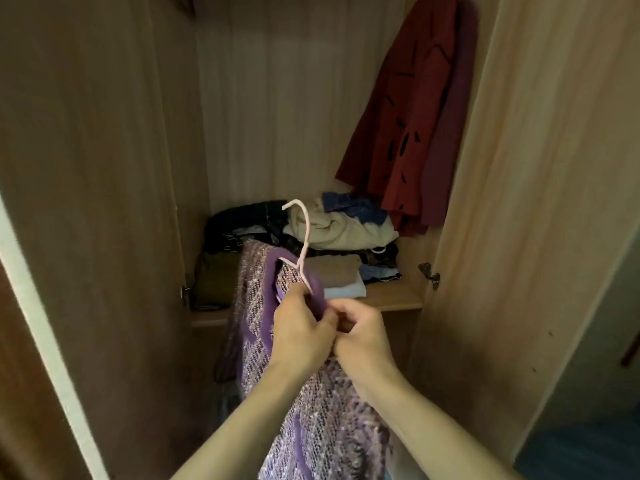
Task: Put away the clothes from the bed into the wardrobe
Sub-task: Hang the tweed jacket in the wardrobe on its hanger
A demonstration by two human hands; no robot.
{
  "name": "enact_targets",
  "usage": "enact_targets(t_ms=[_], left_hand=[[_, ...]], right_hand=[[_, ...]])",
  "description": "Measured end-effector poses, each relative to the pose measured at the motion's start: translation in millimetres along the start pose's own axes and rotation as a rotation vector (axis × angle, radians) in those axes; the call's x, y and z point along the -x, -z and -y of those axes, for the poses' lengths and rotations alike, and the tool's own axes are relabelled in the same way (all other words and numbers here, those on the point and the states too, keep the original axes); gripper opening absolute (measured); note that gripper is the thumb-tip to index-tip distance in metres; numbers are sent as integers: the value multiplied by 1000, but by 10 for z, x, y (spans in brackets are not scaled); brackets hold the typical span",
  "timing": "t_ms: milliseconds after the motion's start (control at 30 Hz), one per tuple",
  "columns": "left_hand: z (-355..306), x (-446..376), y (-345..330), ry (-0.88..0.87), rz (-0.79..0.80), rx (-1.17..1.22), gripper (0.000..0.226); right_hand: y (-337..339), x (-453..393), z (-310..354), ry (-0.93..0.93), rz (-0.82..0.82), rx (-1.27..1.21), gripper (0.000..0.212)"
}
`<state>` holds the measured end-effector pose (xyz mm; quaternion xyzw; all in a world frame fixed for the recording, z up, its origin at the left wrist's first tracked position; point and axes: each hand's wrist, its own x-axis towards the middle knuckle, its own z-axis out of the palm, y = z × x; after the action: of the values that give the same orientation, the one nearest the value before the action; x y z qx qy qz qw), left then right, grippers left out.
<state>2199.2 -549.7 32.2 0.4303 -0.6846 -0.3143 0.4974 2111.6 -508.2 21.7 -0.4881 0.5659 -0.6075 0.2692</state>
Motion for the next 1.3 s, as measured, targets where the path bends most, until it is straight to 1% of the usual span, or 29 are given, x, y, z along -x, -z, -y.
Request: enact_targets(t_ms=[67,133,167,200,233,267,300,333,367,500,600,667,733,767,867,933,1033,1100,1200,1300], left_hand=[[73,-26,122,-24,35,-20,15],[152,-53,273,-78,84,-77,12],[193,-62,351,-108,105,-108,12],[235,-72,428,-140,120,-156,14],[279,-86,500,-175,128,-217,15],[312,-97,572,-209,141,-288,16],[338,-111,642,-243,161,-347,17],[361,-121,708,-272,188,-386,18],[380,-129,771,-296,218,-404,18],[442,-135,1007,-412,326,-415,20],[475,-126,1116,-516,390,-427,22],[472,-109,1155,-585,414,-443,21],[458,-105,1191,-659,420,-479,19],[446,-116,1212,-700,418,-509,17],[419,-185,1273,-797,353,-640,17],[433,-212,1285,-805,262,-694,22],[481,-158,1182,-739,103,-712,28],[521,-97,1055,-681,5,-681,28],[557,-42,875,-577,-115,-617,32],[568,-17,710,-581,-196,-658,33]], right_hand=[[13,-10,47,-57,128,-67,43],[76,-42,112,-113,333,-119,52],[106,-46,141,-113,423,-117,51],[122,-44,163,-89,465,-75,47],[138,-51,173,-17,434,44,39],[155,-76,152,99,325,242,33],[180,-113,109,240,197,469,32],[206,-160,54,370,105,641,36],[239,-207,14,449,65,732,41],[320,-401,-122,501,81,789,59],[328,-525,-155,560,85,894,63],[335,-581,-156,610,50,935,54],[361,-586,-160,661,-11,876,34],[377,-564,-165,670,-23,833,27],[441,-512,-195,711,-32,765,21],[482,-510,-216,759,-55,752,21],[548,-548,-250,829,-136,768,24],[601,-599,-295,827,-170,735,24],[683,-730,-399,800,-173,699,24],[805,-880,-497,762,-167,637,23]])
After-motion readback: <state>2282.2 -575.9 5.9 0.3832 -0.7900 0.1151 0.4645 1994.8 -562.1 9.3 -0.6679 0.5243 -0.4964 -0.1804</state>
